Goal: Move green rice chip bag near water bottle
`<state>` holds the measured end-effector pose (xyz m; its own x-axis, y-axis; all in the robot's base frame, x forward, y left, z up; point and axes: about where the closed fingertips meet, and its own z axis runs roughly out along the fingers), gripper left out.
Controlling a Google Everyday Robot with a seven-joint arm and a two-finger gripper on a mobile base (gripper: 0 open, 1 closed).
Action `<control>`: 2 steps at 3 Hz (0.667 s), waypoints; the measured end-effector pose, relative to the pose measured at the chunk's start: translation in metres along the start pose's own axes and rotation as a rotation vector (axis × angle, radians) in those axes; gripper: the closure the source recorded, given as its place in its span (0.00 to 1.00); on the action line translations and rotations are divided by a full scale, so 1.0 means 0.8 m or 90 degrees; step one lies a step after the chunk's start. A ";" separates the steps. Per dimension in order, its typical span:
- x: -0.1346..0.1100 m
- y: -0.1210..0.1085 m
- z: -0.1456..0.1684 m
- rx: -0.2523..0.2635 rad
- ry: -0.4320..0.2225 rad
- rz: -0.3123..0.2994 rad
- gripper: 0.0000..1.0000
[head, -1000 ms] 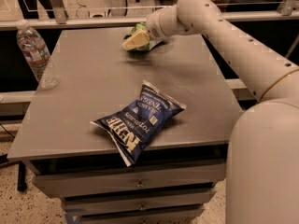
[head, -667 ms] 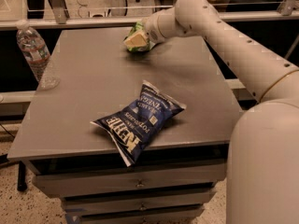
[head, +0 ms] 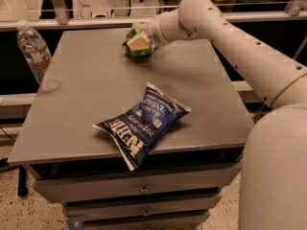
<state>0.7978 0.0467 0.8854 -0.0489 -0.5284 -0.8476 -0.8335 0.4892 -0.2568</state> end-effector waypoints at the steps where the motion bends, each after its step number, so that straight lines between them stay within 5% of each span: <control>1: -0.032 0.004 -0.023 0.000 -0.040 -0.021 1.00; 2: -0.088 0.023 -0.049 -0.012 -0.114 -0.056 1.00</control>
Offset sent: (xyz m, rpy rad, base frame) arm -0.0736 0.0476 0.1417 0.2102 -0.2718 0.2253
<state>0.7643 0.0658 0.9586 0.1211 -0.4358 -0.8918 -0.8407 0.4327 -0.3256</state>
